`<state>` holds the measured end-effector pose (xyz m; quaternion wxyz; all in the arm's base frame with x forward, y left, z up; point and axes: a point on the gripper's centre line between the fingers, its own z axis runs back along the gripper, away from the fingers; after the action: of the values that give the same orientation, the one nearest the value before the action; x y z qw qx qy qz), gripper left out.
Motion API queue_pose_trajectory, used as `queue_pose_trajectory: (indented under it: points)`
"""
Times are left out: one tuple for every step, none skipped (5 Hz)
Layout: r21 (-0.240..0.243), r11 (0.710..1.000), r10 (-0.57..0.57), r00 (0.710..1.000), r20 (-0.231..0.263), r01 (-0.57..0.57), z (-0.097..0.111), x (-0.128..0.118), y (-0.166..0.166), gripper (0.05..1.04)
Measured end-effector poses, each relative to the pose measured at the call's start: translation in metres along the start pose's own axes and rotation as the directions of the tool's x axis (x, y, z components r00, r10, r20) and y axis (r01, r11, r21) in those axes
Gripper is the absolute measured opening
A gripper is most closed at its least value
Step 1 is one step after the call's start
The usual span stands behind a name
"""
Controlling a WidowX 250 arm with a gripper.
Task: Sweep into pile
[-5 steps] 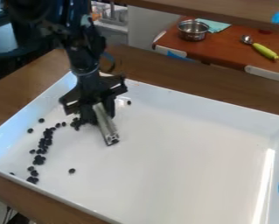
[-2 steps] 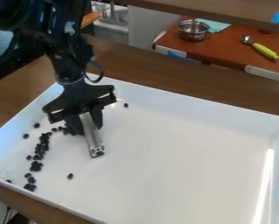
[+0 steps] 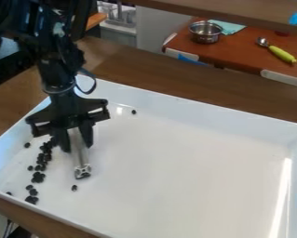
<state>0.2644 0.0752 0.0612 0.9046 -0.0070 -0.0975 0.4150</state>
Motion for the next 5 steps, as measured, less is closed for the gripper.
queue_pose_trajectory:
  points:
    - [0.012,1.000,-0.002,1.000,-0.014,0.003,-0.001,-0.006,0.005,0.374]
    - [0.008,1.000,0.002,1.000,-0.026,-0.002,0.003,-0.012,0.004,0.374]
    - [-0.030,0.999,0.014,0.998,-0.069,-0.016,0.004,-0.023,-0.010,0.374]
    - [-0.111,0.994,-0.010,0.999,-0.048,0.005,0.019,-0.020,-0.046,0.374]
    - [-0.123,0.991,-0.051,0.997,-0.054,0.045,0.011,-0.026,-0.071,0.374]
